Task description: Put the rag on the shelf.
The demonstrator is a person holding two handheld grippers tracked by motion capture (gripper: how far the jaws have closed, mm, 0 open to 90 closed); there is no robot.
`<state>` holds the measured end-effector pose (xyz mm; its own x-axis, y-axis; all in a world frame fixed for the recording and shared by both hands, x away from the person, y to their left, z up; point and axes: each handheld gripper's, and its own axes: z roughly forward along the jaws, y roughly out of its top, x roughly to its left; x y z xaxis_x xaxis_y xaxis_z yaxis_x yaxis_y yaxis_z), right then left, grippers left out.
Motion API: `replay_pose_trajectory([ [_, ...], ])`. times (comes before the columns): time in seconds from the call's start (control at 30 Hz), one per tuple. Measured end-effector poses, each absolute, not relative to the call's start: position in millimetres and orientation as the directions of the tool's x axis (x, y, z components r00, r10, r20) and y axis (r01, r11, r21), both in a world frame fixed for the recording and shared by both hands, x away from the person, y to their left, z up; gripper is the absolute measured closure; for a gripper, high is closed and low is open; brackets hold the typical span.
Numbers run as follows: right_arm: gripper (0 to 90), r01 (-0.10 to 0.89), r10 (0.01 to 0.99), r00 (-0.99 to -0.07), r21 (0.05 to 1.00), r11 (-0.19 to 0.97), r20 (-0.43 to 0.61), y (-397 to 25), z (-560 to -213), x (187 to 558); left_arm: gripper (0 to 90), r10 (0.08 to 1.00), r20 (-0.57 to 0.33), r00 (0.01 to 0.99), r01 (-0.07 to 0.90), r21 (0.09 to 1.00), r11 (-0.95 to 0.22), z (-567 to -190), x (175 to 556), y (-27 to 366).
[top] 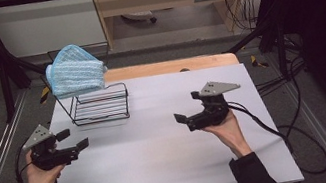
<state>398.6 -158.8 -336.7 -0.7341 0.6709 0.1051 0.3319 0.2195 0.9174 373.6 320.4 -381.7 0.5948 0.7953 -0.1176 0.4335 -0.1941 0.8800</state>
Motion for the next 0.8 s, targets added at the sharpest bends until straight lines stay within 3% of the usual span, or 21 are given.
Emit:
replay_pose_trajectory([
  [0.47,0.4,0.452,0.713,-0.677,0.868,0.208,0.182,-231,-409,372,14.3,0.765,-0.106,0.635,0.474,0.835,-0.278,-429,366,303],
  [0.8,0.4,0.507,0.717,-0.665,0.831,0.229,0.208,-251,-434,360,15.1,0.758,-0.09,0.646,0.482,0.818,-0.314,-440,362,298],
])
